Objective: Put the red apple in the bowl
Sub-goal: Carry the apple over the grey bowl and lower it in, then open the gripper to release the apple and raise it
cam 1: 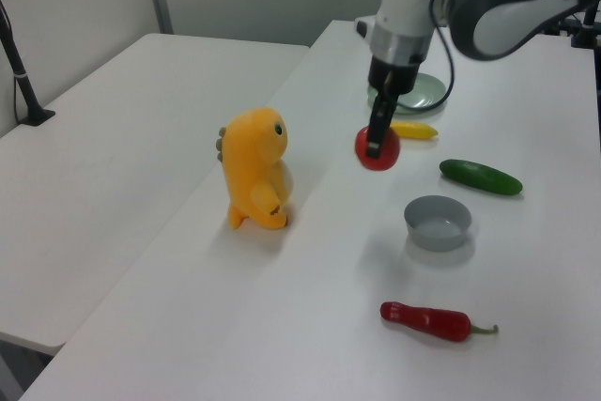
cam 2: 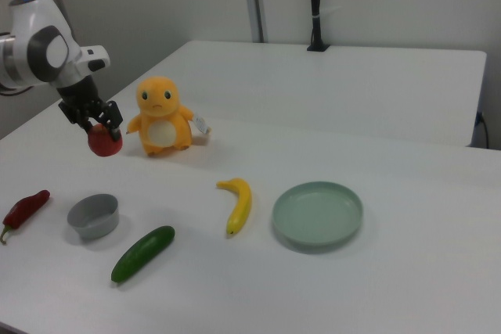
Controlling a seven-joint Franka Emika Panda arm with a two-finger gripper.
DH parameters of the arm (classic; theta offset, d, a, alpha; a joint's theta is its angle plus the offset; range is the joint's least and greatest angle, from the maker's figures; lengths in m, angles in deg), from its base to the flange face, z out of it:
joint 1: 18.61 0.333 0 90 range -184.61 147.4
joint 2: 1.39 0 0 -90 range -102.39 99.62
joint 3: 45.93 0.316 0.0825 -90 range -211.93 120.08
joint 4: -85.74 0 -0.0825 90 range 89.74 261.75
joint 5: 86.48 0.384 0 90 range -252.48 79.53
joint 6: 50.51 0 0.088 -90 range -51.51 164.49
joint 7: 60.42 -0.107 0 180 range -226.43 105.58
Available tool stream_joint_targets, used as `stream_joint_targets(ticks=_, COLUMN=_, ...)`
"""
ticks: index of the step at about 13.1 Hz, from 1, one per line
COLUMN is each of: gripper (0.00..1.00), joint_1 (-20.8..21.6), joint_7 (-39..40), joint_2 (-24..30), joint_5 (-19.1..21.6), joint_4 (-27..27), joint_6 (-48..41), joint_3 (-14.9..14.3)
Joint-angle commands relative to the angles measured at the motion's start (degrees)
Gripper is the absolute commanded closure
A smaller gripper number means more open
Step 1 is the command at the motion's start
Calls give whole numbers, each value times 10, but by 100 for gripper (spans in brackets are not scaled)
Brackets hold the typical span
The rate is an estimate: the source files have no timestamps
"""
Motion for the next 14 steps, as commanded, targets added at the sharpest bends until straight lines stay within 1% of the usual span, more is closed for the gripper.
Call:
stream_joint_targets(ticks=1, gripper=88, joint_1=-6, joint_7=28, joint_2=86, joint_5=18, joint_4=95, joint_6=-13, joint_3=5)
stream_joint_targets(ticks=6, gripper=88, joint_1=-4, joint_7=34, joint_2=78, joint_5=19, joint_4=129, joint_6=-13, joint_3=5)
stream_joint_targets(ticks=8, gripper=87, joint_1=4, joint_7=40, joint_2=61, joint_5=19, joint_4=146, joint_6=-13, joint_3=6)
stream_joint_targets(ticks=10, gripper=88, joint_1=13, joint_7=48, joint_2=38, joint_5=19, joint_4=148, joint_6=-13, joint_3=7)
stream_joint_targets(ticks=12, gripper=86, joint_1=17, joint_7=48, joint_2=32, joint_5=19, joint_4=156, joint_6=-10, joint_3=10)
stream_joint_targets(ticks=13, gripper=78, joint_1=19, joint_7=48, joint_2=31, joint_5=19, joint_4=156, joint_6=-9, joint_3=9)
stream_joint_targets(ticks=14, gripper=51, joint_1=19, joint_7=48, joint_2=30, joint_5=19, joint_4=156, joint_6=-11, joint_3=10)
